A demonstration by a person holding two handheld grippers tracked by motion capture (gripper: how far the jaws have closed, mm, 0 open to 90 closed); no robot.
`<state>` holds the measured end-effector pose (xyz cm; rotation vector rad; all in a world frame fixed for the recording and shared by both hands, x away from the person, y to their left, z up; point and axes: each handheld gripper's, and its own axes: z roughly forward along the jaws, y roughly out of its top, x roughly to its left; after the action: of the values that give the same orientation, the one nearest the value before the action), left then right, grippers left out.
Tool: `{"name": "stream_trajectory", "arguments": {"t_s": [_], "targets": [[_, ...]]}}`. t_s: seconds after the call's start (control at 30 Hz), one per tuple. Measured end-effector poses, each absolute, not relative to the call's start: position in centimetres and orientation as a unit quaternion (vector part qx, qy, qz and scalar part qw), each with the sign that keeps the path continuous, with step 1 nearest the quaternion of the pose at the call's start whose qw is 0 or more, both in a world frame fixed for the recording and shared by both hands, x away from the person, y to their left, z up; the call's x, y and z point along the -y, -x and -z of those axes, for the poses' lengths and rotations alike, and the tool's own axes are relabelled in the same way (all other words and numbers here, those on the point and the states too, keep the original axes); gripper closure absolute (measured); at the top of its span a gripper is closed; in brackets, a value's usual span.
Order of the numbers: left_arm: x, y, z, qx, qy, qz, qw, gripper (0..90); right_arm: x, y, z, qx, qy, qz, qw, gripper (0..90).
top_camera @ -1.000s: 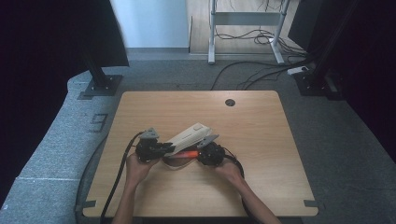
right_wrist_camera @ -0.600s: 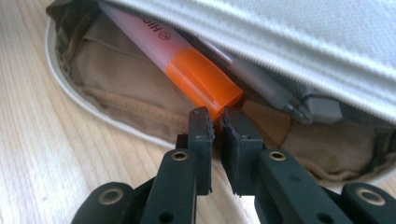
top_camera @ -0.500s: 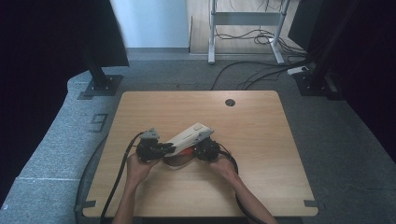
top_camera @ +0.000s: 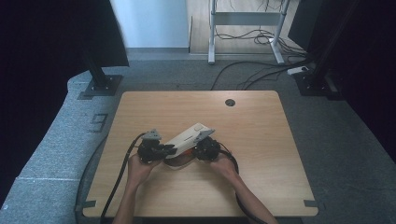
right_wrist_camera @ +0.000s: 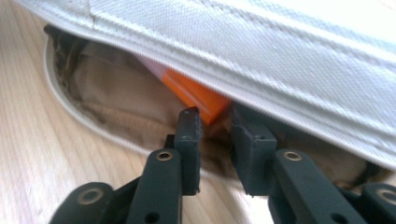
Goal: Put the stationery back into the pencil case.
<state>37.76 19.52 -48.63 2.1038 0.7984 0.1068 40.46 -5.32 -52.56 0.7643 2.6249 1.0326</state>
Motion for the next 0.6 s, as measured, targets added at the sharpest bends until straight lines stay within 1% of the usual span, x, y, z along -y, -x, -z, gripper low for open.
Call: {"name": "stream_trajectory", "arguments": {"t_s": [0.23,0.6], "targets": [[-19.1,-37.6,49.0,-0.318,-0.845,-0.039,0.427,73.3,7.5,-39.9,52.3,-0.891,-0.269,-0.349,0.110,58.7],[-18.6,-36.9,49.6,-0.314,-0.848,-0.048,0.424,69.6,9.8,-39.7,52.3,-0.885,-0.283,-0.353,0.111,52.3]]}}
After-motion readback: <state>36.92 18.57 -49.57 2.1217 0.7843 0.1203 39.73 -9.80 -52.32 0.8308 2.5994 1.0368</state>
